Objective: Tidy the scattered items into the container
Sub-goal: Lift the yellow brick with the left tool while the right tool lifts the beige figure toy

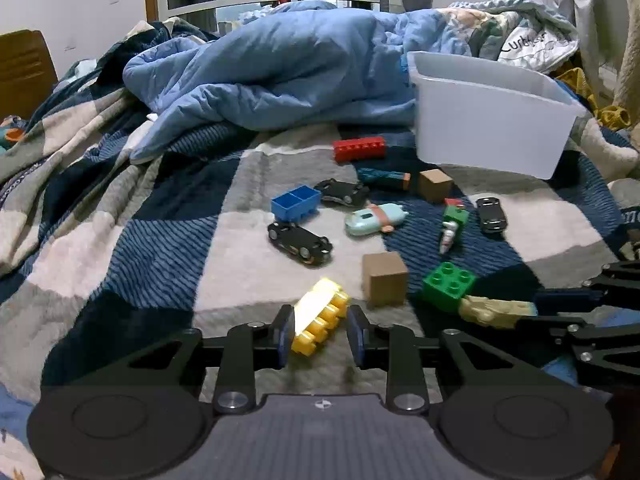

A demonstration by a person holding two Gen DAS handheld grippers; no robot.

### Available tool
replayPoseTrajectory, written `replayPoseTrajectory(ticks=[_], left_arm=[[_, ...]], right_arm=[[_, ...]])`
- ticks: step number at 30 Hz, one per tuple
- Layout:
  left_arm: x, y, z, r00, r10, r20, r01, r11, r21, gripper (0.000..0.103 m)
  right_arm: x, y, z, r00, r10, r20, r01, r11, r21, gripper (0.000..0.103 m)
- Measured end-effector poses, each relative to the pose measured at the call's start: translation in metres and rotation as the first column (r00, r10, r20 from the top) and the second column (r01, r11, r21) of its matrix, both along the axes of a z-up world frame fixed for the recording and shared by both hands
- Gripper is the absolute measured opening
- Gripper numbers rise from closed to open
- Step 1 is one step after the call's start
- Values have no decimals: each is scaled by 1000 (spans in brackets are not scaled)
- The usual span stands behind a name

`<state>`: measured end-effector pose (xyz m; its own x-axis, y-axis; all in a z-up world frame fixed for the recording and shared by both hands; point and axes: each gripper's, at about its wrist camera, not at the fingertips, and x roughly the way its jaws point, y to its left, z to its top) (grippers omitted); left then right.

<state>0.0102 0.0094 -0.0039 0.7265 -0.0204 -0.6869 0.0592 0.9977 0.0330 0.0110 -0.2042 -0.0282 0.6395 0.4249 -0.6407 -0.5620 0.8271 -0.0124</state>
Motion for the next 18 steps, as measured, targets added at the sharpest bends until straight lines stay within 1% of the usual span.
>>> replayPoseTrajectory(ticks=[1,3,5,6,7,8,9,11,12,13,14,15,16,17,18], left_arm=[[3,1,-1,1000,-1,-2,2,1000,3,40],[7,3,-1,1000,-4,1,4,1000,11,43],[9,5,2,1000,-14,11,14,1000,17,47],[11,6,2,1000,-20,12,20,1000,22,53],[11,-1,6,1000,-23,10,23,999,29,57],[18,4,3,999,-31,9,31,999,27,57],[22,7,-1,999,-40,-8,40,999,21,57],[28,11,-9,998,-49,-42,49,999,3,57],[32,12,-13,997,-48,-67,48,999,-3,54],[34,13,-18,994,-49,-94,48,999,-8,46],[36,13,-22,992,-53,-112,52,999,-17,43],[35,13,-25,991,-59,-117,57,998,-22,40],[31,10,-28,991,-70,-118,63,996,-62,39],[28,8,-29,988,-78,-130,70,995,-66,39],[26,7,-29,988,-85,-128,77,995,-62,35]], right_arm=[[1,2,-1,1000,5,1,-5,1000,-5,36],[4,5,-1,1000,12,-3,-13,1000,-8,46],[6,9,-1,1000,24,0,-24,999,-21,51],[7,10,-1,1000,30,5,-29,999,-28,51],[8,12,-2,999,32,9,-32,999,-34,51],[9,13,-3,999,33,10,-33,999,-37,51],[11,13,-4,999,35,8,-34,999,-37,51],[14,15,-7,999,39,-4,-39,998,-39,51],[14,16,-8,999,43,-6,-43,998,-43,51],[14,17,-9,999,46,-6,-46,998,-48,51],[14,18,-11,999,47,-6,-47,997,-55,49],[14,19,-12,999,48,-10,-48,997,-61,49],[14,19,-12,999,49,-13,-50,997,-65,49],[14,18,-13,999,50,-15,-51,997,-63,45],[14,18,-13,999,50,-18,-51,997,-59,43]])
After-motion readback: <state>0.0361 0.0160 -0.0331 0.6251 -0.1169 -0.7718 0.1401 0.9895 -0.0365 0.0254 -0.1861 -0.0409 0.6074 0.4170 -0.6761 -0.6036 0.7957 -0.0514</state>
